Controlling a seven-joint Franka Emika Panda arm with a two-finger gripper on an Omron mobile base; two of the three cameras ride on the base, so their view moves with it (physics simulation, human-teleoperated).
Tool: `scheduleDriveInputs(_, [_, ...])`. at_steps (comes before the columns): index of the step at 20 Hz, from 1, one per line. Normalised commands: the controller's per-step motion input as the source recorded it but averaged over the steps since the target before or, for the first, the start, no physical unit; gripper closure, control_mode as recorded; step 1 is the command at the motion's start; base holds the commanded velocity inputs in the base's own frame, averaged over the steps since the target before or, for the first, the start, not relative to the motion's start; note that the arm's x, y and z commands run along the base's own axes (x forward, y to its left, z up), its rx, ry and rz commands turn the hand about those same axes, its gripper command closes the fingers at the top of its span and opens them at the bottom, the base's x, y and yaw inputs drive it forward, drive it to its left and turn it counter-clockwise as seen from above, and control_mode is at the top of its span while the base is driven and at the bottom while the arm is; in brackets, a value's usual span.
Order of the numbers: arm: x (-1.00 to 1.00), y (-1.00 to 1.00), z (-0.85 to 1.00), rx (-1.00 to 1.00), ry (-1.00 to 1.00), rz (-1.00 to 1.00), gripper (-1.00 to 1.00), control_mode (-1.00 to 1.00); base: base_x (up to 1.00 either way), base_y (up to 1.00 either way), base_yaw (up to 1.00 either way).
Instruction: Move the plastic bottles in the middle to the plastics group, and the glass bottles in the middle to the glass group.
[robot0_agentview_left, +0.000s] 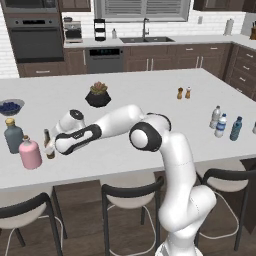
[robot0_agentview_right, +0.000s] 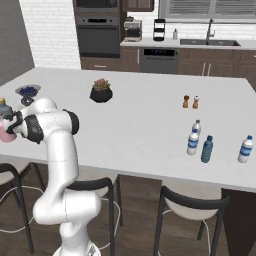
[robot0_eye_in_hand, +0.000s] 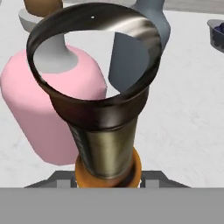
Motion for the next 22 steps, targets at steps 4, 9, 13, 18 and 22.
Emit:
scheduleDriveInputs(4, [0.0, 0.0, 0.0, 0.0, 0.0, 0.0, -1.0, -1.0, 0.0, 0.0, 0.0])
scheduleDriveInputs(9, [0.0, 0.0, 0.0, 0.0, 0.0, 0.0, -1.0, -1.0, 0.0, 0.0, 0.0])
scheduleDriveInputs(13, [0.0, 0.0, 0.0, 0.0, 0.0, 0.0, -1.0, -1.0, 0.0, 0.0, 0.0])
scheduleDriveInputs(18, [0.0, 0.0, 0.02, 0.0, 0.0, 0.0, -1.0, -1.0, 0.0, 0.0, 0.0])
scheduleDriveInputs(22, [0.0, -0.02, 0.3, 0.0, 0.0, 0.0, -1.0, -1.0, 0.0, 0.0, 0.0])
